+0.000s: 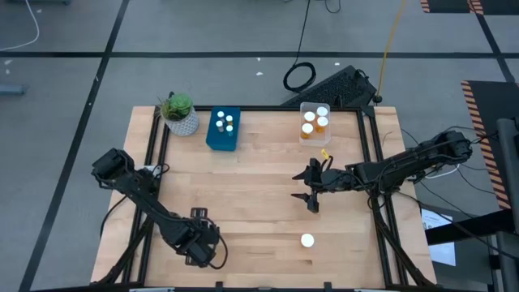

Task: Pick and place medicine bottles into bin by pill shape (circle, oval)
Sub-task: Put the yellow bottled tablets into the blue bin

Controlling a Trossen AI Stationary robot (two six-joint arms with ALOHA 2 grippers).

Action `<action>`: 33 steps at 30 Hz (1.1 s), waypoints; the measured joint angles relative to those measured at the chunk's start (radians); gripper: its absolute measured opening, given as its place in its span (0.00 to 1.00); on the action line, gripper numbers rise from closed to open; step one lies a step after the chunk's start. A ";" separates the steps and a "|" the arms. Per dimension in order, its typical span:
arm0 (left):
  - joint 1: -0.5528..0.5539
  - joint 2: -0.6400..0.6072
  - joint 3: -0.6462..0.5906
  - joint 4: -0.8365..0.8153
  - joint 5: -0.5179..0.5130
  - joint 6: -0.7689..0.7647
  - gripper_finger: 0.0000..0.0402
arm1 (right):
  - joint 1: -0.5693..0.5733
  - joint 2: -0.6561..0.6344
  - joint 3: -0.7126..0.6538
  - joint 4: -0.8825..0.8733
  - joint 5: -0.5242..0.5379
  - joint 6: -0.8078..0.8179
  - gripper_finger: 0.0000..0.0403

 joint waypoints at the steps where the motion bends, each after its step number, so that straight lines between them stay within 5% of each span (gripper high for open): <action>1: 0.002 0.000 0.000 -0.004 0.001 0.000 0.38 | 0.000 0.000 0.000 0.000 0.000 0.000 0.70; 11: 0.018 -0.029 0.000 -0.016 0.010 0.029 0.29 | 0.000 0.000 0.000 0.000 0.000 0.000 0.70; 18: 0.091 -0.039 0.003 -0.067 0.011 0.160 0.33 | 0.000 0.000 0.000 0.000 0.000 0.000 0.70; 33: 0.577 -0.302 0.012 -0.152 -0.120 0.661 0.32 | 0.006 0.000 0.000 -0.007 0.000 0.016 0.70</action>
